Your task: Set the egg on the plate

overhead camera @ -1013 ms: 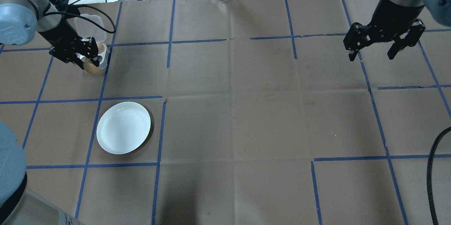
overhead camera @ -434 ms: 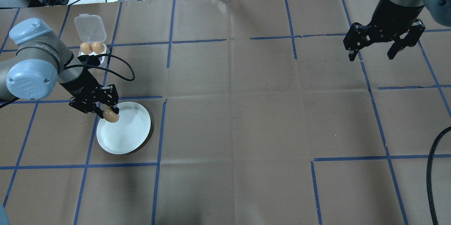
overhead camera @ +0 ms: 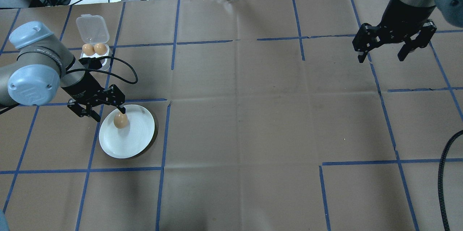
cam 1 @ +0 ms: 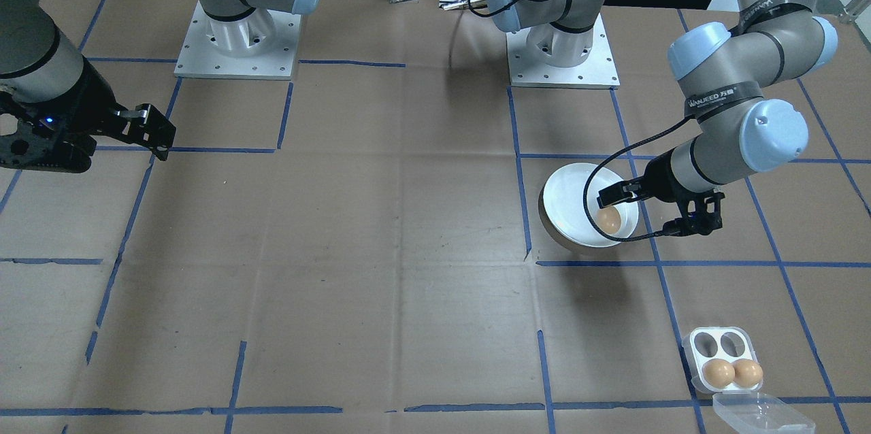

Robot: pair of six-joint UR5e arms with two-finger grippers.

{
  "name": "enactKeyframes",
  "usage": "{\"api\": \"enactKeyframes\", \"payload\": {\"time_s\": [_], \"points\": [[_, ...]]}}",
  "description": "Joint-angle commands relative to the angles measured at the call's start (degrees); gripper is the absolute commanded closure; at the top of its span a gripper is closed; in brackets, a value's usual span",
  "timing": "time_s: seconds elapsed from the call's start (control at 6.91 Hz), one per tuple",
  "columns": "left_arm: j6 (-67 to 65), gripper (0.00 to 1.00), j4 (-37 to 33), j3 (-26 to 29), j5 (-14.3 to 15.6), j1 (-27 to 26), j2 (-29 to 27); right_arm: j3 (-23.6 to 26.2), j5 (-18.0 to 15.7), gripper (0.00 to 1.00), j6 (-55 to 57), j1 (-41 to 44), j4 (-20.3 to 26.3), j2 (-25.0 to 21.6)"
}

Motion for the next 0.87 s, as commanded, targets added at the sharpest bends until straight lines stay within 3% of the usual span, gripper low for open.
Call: {"api": "enactKeyframes", "payload": {"time_s": [0.0,0.29,0.58,0.72], "points": [[6.73,0.01,1.78,7.64,0.60,1.18,-2.49,0.00,0.00,0.00,0.00,0.00,0.00,0.00],[25.91,0.01,1.69,18.54,1.65,1.62,-10.03,0.00,0.00,0.00,0.00,0.00,0.00,0.00],[45.61,0.01,2.30,24.81,2.27,2.68,-15.41,0.00,0.00,0.00,0.00,0.00,0.00,0.00],[58.77,0.01,7.27,27.27,2.54,2.94,-18.74,0.00,0.00,0.00,0.00,0.00,0.00,0.00]]}}
